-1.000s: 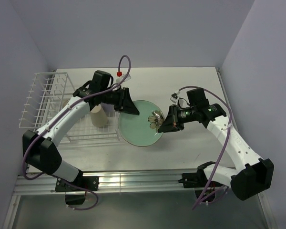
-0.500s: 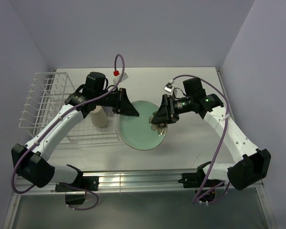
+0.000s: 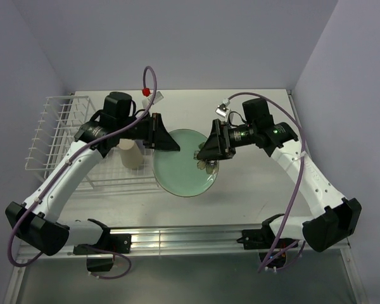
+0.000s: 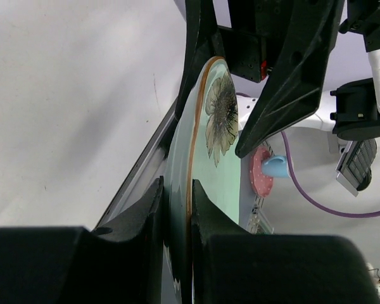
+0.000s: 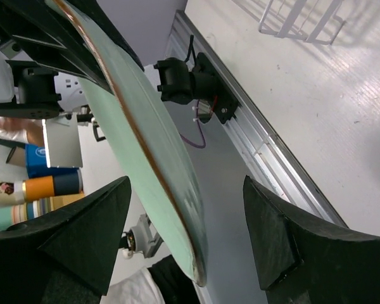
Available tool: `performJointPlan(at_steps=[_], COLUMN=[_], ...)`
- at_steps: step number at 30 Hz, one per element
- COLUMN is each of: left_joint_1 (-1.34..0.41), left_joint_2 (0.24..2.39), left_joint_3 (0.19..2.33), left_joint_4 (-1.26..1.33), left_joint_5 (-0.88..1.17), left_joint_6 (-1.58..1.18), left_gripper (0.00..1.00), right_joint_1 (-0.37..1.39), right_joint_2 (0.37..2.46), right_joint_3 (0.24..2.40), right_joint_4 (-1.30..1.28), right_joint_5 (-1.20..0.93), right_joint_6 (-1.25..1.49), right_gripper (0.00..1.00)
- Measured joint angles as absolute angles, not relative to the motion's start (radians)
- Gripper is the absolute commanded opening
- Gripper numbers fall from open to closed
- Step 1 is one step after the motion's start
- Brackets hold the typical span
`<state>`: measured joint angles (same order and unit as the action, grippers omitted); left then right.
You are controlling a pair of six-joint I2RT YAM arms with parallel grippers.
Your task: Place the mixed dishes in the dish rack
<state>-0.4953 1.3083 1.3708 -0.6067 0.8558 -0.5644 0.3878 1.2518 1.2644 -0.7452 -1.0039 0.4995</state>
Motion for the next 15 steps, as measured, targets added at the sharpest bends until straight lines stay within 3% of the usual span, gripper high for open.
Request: performJointPlan(at_steps=[15], left_joint_1=[-0.407], left_joint_2=[1.252], left_joint_3=[1.445], left_joint_4=[-0.734], left_joint_5=[0.77], left_joint_6=[-0.49], left_gripper=[0.0], right_joint_1=[0.45], right_joint_2=[1.286], right_joint_3=[1.359], right_joint_4=[-0.728], right_joint_5=[-0.988], right_joint_6=[0.498], right_gripper=[0.78])
